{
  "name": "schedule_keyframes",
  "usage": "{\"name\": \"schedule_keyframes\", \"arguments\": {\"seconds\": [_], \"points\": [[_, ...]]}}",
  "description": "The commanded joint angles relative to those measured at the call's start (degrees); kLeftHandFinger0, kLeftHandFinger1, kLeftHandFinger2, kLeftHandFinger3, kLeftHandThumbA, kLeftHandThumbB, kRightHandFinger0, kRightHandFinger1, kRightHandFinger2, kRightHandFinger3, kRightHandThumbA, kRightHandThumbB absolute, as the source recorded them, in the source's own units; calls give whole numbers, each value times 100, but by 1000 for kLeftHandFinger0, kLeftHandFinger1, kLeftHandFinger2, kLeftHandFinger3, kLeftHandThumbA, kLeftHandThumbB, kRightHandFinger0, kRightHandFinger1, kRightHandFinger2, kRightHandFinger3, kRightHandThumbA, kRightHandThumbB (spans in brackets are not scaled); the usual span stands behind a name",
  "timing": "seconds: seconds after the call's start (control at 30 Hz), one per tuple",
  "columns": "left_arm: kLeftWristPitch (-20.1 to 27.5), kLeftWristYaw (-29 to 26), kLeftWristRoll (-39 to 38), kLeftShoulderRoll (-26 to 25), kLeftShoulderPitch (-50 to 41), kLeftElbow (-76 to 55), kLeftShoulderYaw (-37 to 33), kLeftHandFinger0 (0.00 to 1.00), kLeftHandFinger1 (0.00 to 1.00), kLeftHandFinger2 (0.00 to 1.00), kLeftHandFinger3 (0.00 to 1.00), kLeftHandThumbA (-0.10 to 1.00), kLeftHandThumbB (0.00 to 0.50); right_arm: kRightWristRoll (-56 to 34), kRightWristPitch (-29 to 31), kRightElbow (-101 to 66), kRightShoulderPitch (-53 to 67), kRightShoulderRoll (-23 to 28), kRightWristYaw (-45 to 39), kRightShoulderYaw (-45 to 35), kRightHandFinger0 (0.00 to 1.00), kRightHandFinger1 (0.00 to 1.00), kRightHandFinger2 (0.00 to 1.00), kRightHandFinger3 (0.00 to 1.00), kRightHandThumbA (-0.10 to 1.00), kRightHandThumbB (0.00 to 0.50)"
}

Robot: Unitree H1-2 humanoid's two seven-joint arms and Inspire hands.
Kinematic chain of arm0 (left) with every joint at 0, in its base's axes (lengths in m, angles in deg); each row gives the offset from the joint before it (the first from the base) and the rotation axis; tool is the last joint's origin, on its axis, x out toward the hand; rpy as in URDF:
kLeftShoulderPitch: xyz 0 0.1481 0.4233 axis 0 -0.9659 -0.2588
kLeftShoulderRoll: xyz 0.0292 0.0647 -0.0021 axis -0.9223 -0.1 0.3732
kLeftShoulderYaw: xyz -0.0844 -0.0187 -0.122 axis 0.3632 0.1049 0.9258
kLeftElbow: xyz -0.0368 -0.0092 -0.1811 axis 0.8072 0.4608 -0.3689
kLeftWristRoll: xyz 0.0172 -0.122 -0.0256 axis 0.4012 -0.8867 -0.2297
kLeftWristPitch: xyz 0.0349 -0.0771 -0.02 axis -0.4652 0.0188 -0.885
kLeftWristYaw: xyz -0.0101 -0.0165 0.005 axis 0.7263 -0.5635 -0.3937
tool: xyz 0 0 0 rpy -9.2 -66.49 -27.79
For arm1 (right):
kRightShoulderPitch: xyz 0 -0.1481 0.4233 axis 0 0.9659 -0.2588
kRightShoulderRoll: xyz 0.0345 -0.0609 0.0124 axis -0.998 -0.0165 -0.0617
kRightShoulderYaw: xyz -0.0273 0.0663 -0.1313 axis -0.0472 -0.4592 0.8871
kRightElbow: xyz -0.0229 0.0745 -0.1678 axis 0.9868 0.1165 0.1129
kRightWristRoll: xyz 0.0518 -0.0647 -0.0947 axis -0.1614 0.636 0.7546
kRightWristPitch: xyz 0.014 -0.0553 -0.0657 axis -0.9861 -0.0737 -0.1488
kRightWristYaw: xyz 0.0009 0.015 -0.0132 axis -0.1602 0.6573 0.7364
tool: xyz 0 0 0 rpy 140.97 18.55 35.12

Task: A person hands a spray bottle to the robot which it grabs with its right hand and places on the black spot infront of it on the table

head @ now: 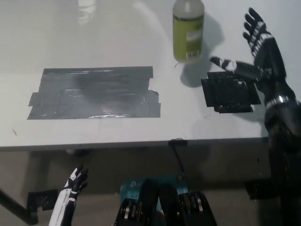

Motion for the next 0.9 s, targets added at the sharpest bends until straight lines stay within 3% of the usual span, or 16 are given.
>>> {"name": "schedule_keyframes", "arguments": {"seconds": [0.0, 0.1, 0.3, 0.37, 0.47, 0.63, 0.77, 0.87], "points": [[250, 25, 83, -25, 7, -129, -56, 1000, 1000, 1000, 1000, 1000, 125, -310, -74, 620, -724, -70, -87, -91, 1000, 1000, 1000, 1000, 1000, 441], [261, 21, 83, -26, 27, -107, -60, 1000, 1000, 1000, 1000, 1000, 133, -352, 181, 1072, -986, -136, -52, -133, 1000, 1000, 1000, 1000, 1000, 448], [263, 33, 45, -32, 41, -99, -60, 1000, 1000, 1000, 1000, 1000, 127, -355, 220, 1543, -1274, -274, -55, -85, 1000, 1000, 1000, 1000, 1000, 416], [236, 30, 70, -29, 49, -129, -73, 1000, 1000, 1000, 1000, 1000, 116, -426, 15, 1493, -1321, -359, -107, -62, 1000, 1000, 1000, 1000, 1000, 460], [191, 23, 140, -53, 63, -136, -88, 1000, 1000, 1000, 1000, 1000, 128, -465, 16, 1499, -1344, -448, -210, 1, 1000, 1000, 1000, 1000, 1000, 456], [76, 55, 60, -44, 79, -184, -74, 1000, 1000, 1000, 1000, 1000, 146, -252, 14, 1385, -1288, -562, -141, 209, 1000, 1000, 1000, 1000, 1000, 499], [53, 43, 62, -33, 107, -172, -68, 1000, 1000, 1000, 1000, 1000, 156, 131, -12, 1282, -1194, -555, -71, 539, 1000, 1000, 1000, 1000, 1000, 487], [78, 57, 48, -40, 105, -175, -71, 1000, 1000, 1000, 1000, 1000, 129, 166, -91, 1322, -1175, -541, -45, 631, 1000, 1000, 1000, 1000, 1000, 458]]}}
